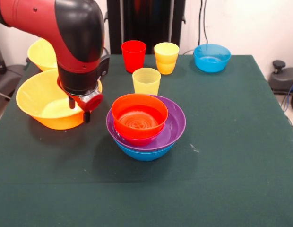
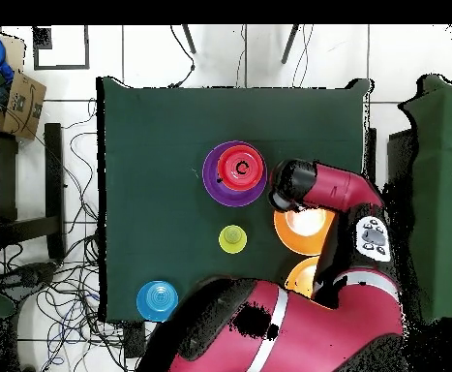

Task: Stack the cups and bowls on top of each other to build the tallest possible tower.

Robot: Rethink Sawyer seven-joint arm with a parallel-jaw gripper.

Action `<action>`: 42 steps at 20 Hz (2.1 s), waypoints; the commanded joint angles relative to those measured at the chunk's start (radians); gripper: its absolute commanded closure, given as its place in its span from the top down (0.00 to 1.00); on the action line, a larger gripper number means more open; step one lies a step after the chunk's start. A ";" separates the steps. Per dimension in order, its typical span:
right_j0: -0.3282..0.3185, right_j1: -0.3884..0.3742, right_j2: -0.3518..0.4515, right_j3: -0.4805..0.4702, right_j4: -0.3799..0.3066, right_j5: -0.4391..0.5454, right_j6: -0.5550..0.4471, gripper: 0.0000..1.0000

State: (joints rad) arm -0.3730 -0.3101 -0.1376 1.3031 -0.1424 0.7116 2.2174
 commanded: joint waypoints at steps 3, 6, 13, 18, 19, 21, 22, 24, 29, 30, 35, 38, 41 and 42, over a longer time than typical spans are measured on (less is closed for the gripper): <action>0.025 0.045 0.065 0.072 0.017 -0.115 0.118 1.00; 0.024 0.045 0.064 0.068 0.018 -0.115 0.109 1.00; 0.014 0.046 0.073 0.062 0.012 -0.136 0.078 0.00; 0.013 0.044 0.070 0.046 0.028 -0.106 0.075 0.00; 0.013 0.045 0.070 0.044 0.030 -0.105 0.073 0.00; 0.012 0.047 0.072 0.039 0.032 -0.103 0.070 0.00; 0.011 0.048 0.072 0.035 0.033 -0.098 0.067 0.00; 0.012 0.047 0.071 0.025 0.035 -0.083 0.061 0.00; 0.018 0.034 0.060 -0.017 0.039 -0.007 0.038 0.00; 0.018 0.032 0.057 -0.029 0.038 0.010 0.032 0.00; 0.008 0.027 0.063 -0.098 0.030 0.057 -0.012 0.00; 0.006 0.034 0.065 -0.136 0.023 0.085 -0.031 0.00; 0.007 0.052 0.065 -0.206 0.020 0.141 -0.046 0.00; 0.008 0.056 0.064 -0.229 0.018 0.163 -0.050 0.00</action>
State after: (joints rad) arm -0.3683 -0.2990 -0.1675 1.2368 -0.1258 0.7429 2.2174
